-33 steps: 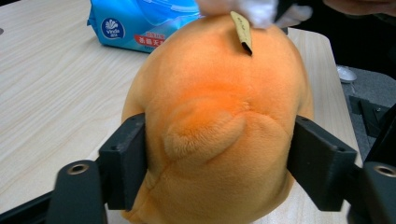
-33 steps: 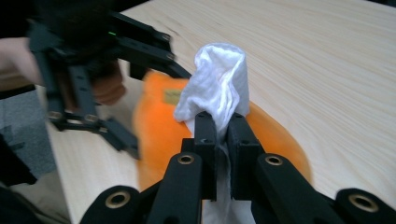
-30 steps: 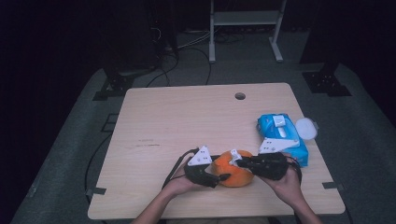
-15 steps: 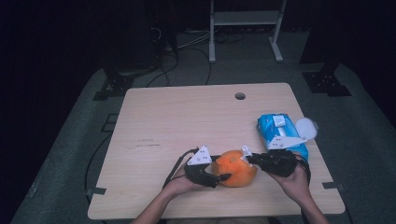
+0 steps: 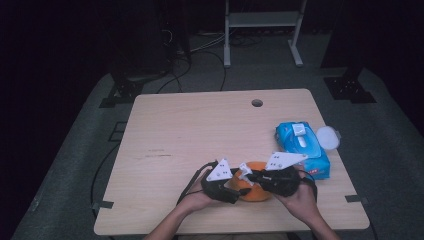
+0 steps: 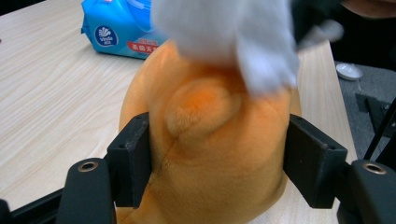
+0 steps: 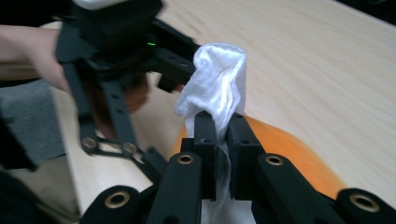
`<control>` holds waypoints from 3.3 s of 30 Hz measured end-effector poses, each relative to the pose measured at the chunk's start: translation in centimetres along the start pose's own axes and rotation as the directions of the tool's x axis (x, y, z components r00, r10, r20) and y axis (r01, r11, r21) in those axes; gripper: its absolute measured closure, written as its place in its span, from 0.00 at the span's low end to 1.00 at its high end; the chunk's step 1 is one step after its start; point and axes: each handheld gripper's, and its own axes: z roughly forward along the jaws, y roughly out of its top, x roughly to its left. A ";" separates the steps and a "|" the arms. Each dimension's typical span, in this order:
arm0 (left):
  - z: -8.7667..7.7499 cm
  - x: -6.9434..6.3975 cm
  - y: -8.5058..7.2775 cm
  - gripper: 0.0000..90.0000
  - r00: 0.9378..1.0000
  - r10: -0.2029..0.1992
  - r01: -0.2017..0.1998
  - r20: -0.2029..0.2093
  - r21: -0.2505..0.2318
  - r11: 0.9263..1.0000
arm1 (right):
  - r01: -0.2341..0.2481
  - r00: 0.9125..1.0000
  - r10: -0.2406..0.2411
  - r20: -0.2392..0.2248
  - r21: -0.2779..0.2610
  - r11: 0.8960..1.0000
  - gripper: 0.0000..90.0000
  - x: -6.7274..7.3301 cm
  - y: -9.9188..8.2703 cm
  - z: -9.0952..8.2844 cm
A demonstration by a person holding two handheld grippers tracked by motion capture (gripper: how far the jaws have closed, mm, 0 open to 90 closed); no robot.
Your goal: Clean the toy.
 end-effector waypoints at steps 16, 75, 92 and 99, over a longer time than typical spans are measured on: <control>1.3 0.9 -1.8 0.09 0.999 0.019 -0.015 0.045 -0.089 0.996 | -0.155 0.988 0.154 0.017 0.008 0.988 0.92 -3.9 -2.9 -1.6; -4.1 2.5 -0.1 0.16 0.977 -0.074 0.073 0.201 0.014 0.997 | -0.205 0.973 0.197 -0.121 -0.055 0.977 0.92 -3.6 -2.3 -0.4; -2.7 0.9 0.7 0.35 0.998 0.002 -0.001 -0.069 0.012 1.000 | -0.177 0.983 0.170 -0.068 -0.110 0.978 0.92 -3.6 -0.9 -0.5; -2.0 0.7 0.1 0.32 0.994 -0.076 0.074 -0.079 -0.022 0.997 | -0.178 0.983 0.173 -0.067 -0.080 0.981 0.92 -3.2 -1.7 0.4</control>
